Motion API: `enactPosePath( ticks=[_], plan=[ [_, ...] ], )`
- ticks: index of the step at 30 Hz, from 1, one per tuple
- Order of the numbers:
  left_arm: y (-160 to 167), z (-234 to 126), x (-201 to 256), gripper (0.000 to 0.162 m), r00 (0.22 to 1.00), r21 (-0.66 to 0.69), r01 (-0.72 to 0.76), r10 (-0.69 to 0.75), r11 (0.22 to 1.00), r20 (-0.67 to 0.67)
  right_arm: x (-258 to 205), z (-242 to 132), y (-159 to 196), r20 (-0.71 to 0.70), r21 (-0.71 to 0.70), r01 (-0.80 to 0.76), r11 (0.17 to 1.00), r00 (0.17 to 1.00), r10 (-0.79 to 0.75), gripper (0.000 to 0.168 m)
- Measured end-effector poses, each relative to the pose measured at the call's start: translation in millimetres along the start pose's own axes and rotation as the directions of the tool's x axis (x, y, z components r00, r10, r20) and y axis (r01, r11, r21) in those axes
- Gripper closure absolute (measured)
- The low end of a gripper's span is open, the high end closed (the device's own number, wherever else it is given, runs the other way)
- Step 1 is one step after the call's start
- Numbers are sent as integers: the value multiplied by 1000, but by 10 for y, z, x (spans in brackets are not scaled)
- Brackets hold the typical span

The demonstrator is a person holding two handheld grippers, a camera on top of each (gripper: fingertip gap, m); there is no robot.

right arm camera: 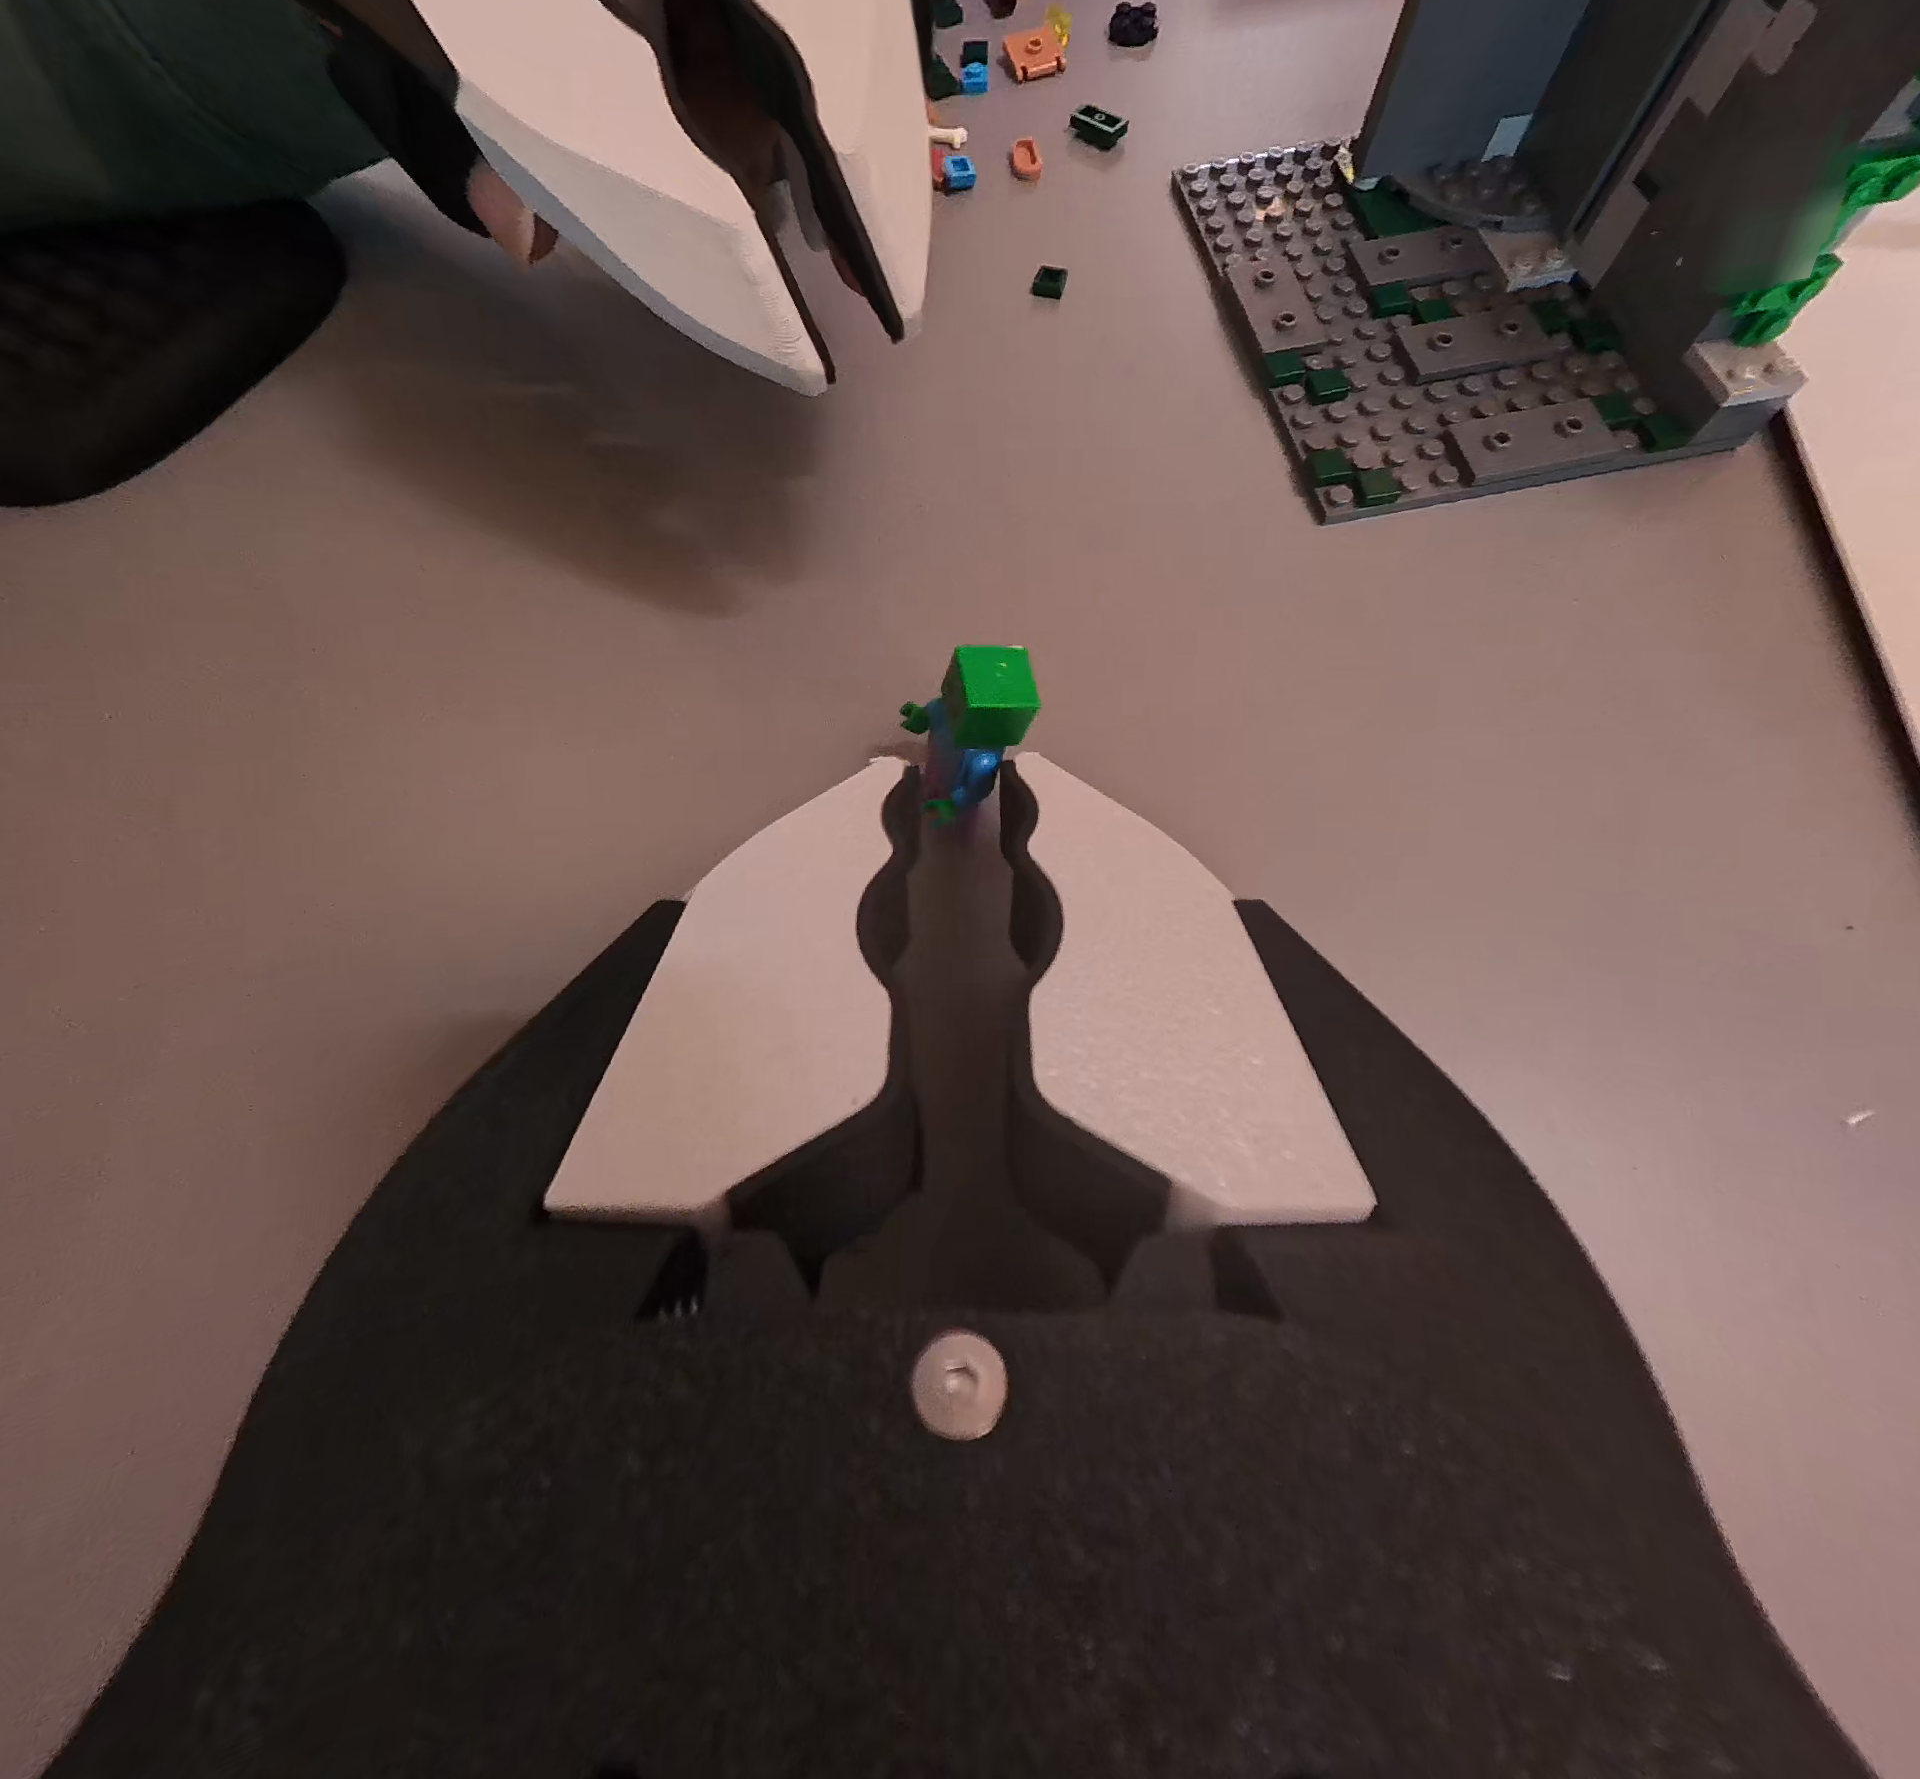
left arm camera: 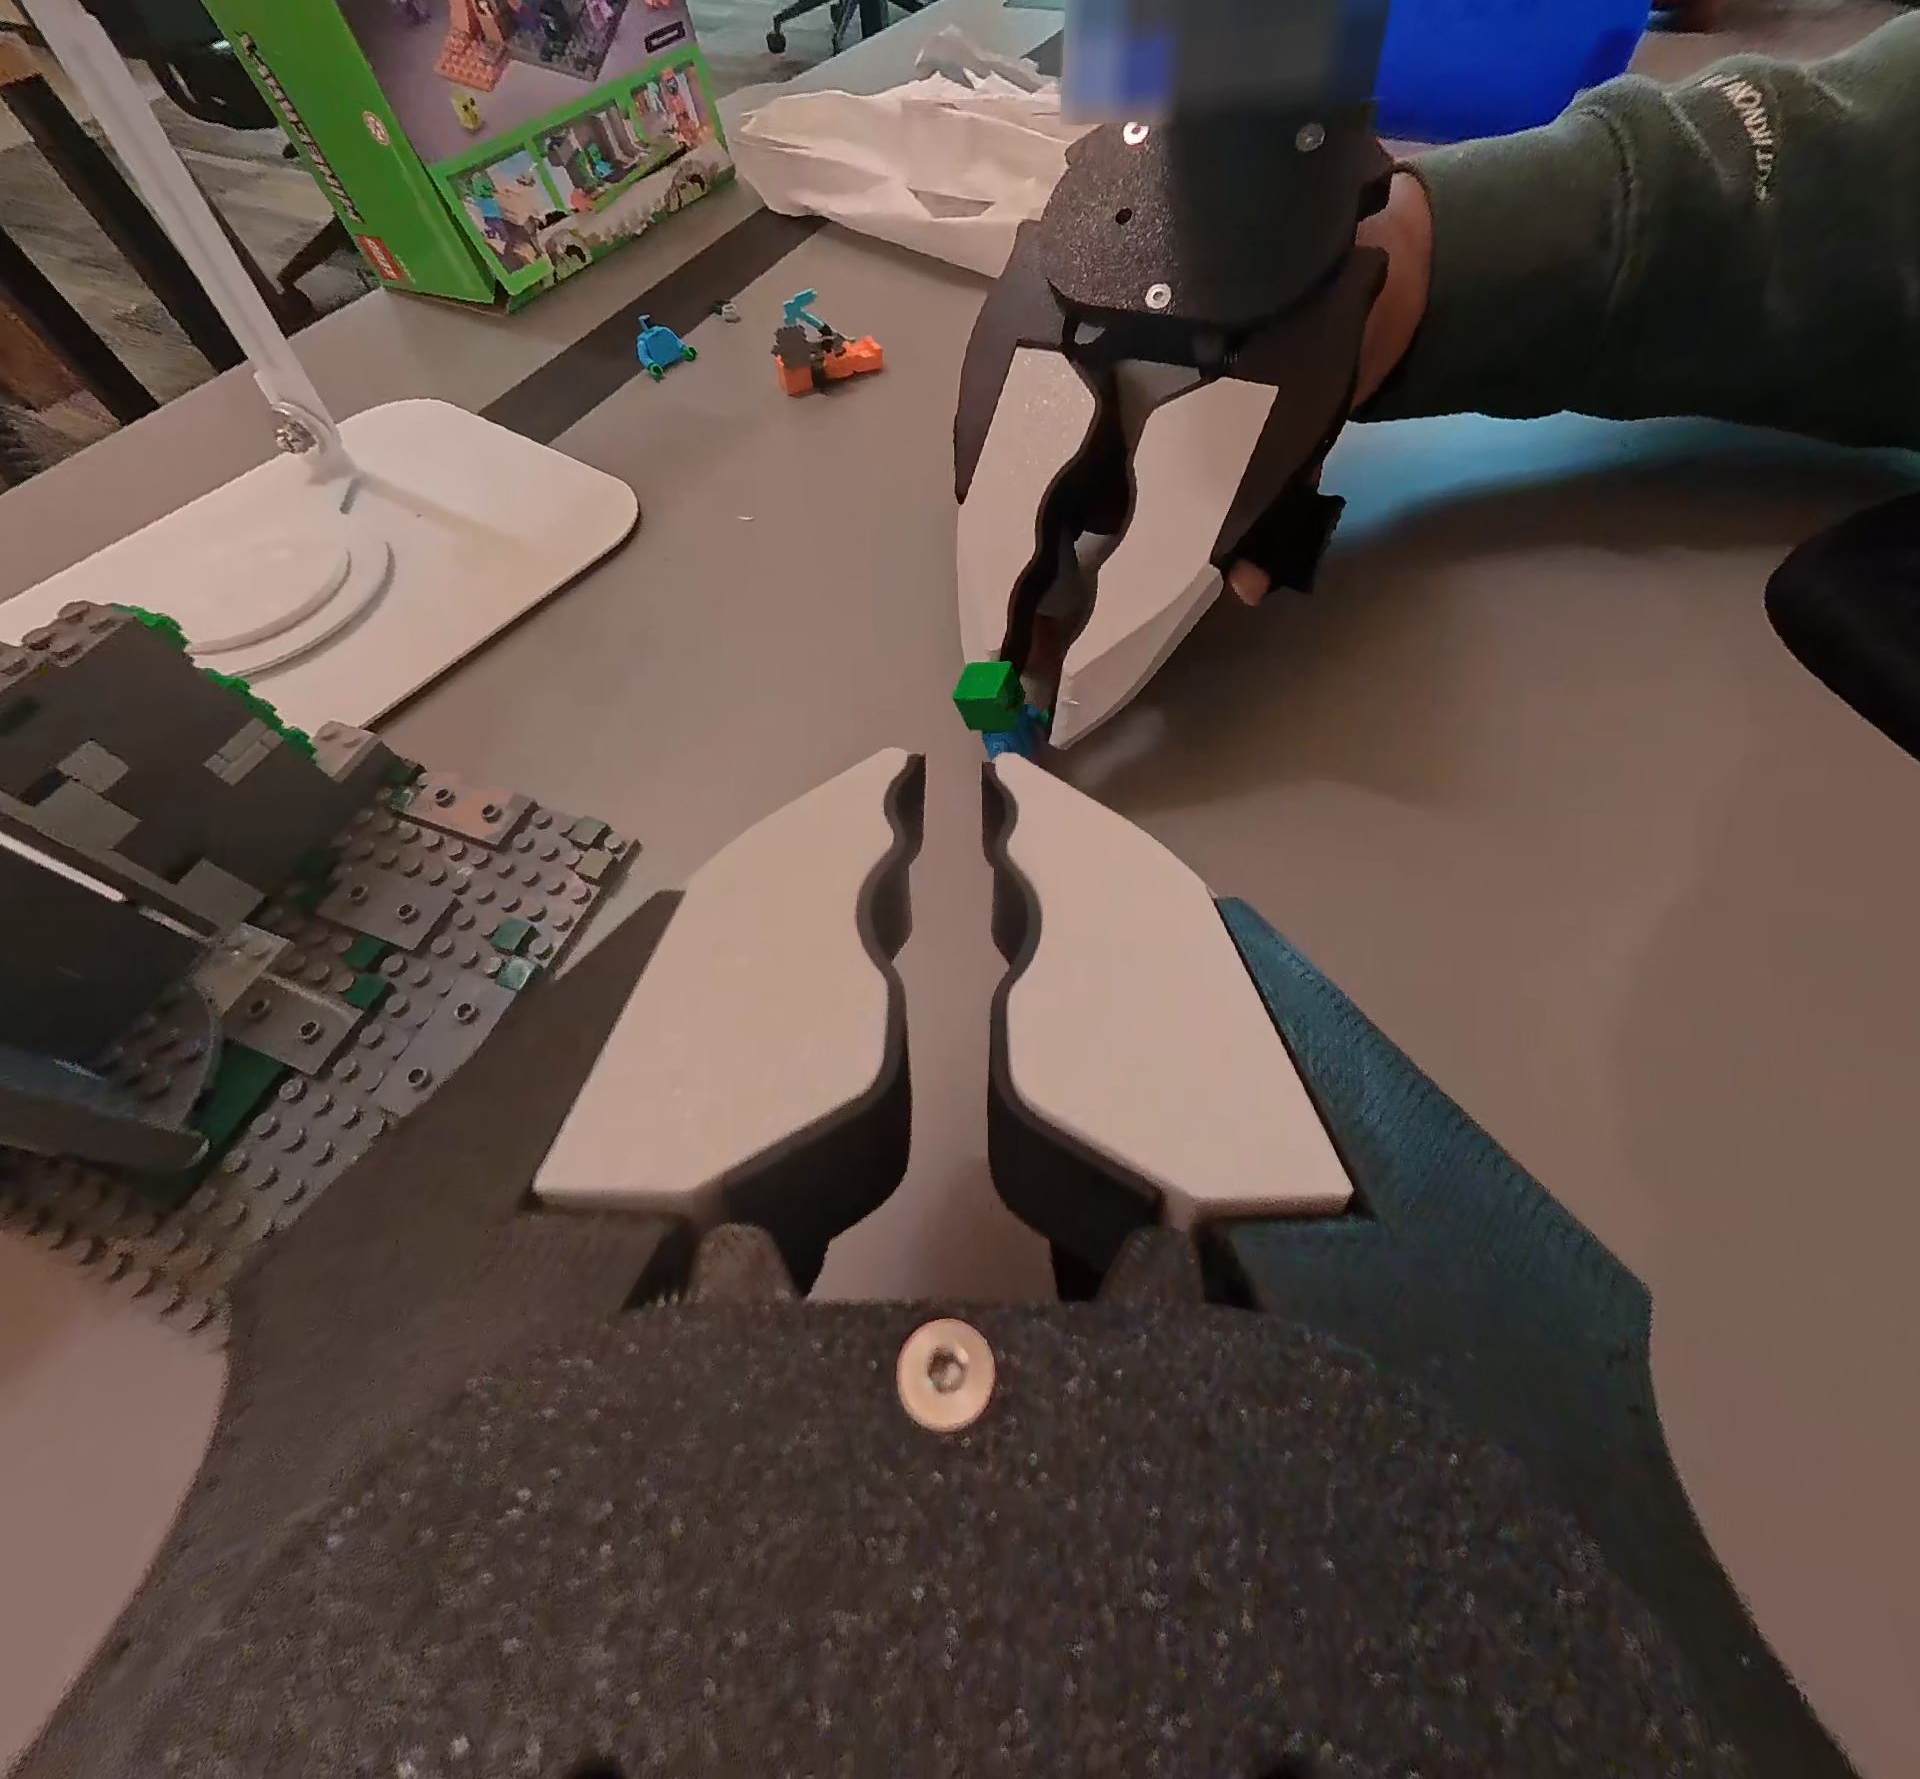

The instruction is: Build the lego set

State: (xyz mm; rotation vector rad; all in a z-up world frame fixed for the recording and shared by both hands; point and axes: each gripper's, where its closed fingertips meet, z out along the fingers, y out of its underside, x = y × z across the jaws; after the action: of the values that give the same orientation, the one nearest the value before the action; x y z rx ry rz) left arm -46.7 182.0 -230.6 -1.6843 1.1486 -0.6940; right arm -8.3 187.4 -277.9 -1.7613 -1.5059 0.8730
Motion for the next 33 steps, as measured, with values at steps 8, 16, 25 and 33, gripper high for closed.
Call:
enactPosePath(
  ticks=[8,16,25,33],
  plan=[
    [134,122,116,152,999,-75,-43,41,996,-28,-40,7,11,-7,-8,45,999,999,-45,152],
    [293,243,207,148,993,-165,-115,110,980,-39,-27,8,-24,-14,15,72,997,997,-72,159],
    [251,297,266,142,993,-132,-110,102,985,-62,-177,-129,-290,115,182,-37,983,993,16,161],
    [66,240,363,152,988,-17,-109,107,994,-113,-326,-220,-489,197,254,-63,965,980,13,161]
  ],
)
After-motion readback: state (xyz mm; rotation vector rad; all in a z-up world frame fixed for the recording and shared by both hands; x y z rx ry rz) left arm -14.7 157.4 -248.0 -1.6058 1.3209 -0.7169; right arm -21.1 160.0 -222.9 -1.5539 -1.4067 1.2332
